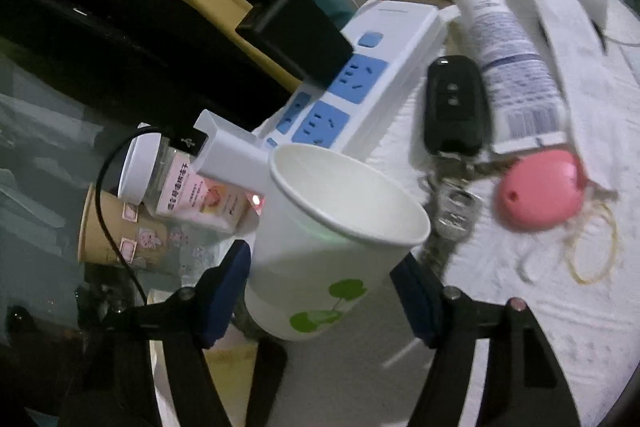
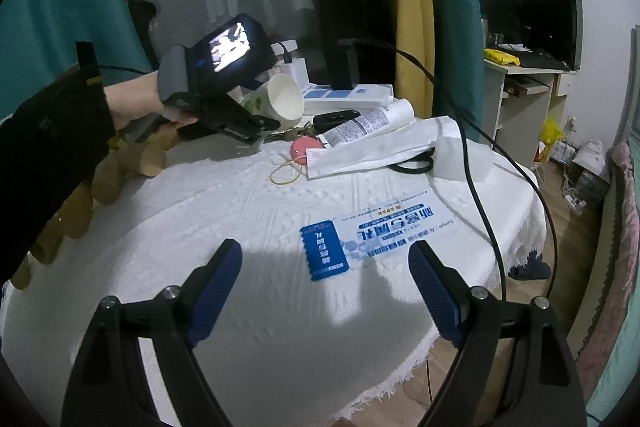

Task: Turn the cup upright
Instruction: 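Close the left gripper on the white paper cup and lift it, then rotate the held cup upright and pass it to the right gripper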

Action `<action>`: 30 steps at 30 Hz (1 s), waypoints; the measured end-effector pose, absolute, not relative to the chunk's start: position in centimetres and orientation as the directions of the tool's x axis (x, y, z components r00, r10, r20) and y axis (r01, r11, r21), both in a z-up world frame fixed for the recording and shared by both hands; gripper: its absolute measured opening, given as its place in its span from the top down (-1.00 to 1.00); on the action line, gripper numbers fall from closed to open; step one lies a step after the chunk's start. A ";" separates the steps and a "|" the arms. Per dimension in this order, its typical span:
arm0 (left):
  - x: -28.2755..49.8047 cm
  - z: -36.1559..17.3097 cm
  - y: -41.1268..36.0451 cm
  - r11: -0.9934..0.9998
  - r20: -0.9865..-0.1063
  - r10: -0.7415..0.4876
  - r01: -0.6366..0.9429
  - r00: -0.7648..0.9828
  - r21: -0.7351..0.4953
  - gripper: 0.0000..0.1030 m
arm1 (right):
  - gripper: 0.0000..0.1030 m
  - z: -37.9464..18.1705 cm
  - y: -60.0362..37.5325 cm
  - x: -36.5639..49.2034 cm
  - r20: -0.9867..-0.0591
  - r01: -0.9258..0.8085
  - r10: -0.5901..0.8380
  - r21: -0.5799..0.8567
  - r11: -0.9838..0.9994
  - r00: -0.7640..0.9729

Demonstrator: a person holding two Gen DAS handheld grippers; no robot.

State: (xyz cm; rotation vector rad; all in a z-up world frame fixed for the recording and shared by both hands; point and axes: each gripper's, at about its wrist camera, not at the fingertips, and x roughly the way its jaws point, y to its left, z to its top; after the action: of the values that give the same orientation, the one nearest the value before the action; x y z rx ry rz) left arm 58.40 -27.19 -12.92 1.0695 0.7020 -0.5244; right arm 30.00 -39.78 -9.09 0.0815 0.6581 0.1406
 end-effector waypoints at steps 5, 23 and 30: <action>54.1 -9.4 -25.3 0.477 -0.749 -0.091 0.689 0.656 0.545 -0.36 | -0.63 -8.5 -40.1 28.8 -0.595 -0.095 0.170 0.154 0.983 0.785; 30.8 -5.4 -10.6 0.882 -0.932 -0.294 0.436 0.214 -0.178 -0.36 | -0.63 -5.9 -35.3 18.0 -0.513 -0.235 0.338 0.256 0.938 0.789; 25.2 -8.9 -6.9 0.849 -0.839 -0.527 0.123 0.134 -0.513 -0.36 | -0.63 -6.7 -34.1 16.0 -0.519 -0.262 0.406 0.329 0.907 0.752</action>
State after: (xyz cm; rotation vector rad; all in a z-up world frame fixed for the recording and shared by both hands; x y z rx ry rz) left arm 25.18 -6.89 -8.89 -0.3580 1.3619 -0.4853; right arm 16.02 -34.05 -6.69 0.2435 0.6198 0.3686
